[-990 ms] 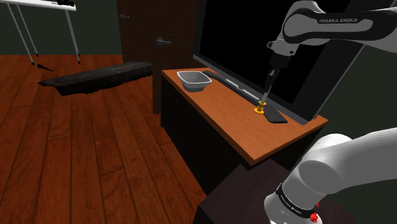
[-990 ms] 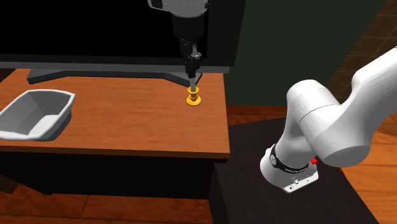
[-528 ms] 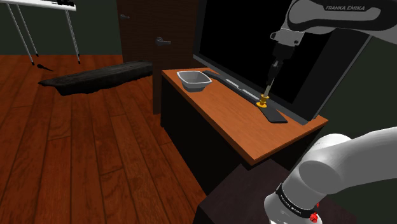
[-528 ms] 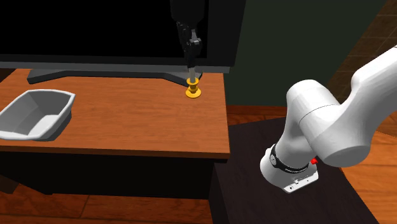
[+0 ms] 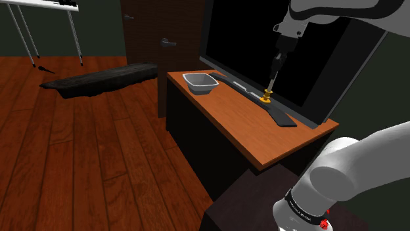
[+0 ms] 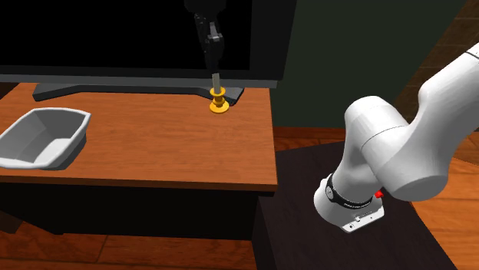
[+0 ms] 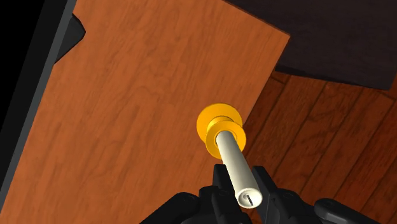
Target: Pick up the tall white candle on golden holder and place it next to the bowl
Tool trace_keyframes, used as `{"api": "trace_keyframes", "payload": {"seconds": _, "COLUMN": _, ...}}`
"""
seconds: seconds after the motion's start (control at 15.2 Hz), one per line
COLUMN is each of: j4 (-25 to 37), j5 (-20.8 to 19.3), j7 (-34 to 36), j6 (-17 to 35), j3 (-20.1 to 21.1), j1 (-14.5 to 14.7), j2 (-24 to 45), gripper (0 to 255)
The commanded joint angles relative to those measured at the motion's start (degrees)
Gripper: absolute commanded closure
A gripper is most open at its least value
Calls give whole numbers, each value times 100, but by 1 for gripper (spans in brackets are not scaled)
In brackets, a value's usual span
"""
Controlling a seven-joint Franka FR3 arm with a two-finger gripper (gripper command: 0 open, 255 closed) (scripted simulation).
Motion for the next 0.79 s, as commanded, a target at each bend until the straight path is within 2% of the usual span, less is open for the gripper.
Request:
{"api": "trace_keyframes", "payload": {"seconds": 0.0, "j4": 342, "j5": 128, "j7": 30, "j6": 99, "j3": -17, "j1": 101, "j2": 453, "gripper": 255}}
{"api": "trace_keyframes", "payload": {"seconds": 0.4, "j4": 1552, "j5": 544, "j7": 40, "j6": 165, "j3": -74, "j1": 313, "j2": 1786, "gripper": 255}}
{"api": "trace_keyframes", "payload": {"seconds": 0.73, "j4": 2839, "j5": 953, "j7": -5, "j6": 1, "j3": -114, "j1": 365, "j2": 2981, "gripper": 255}}
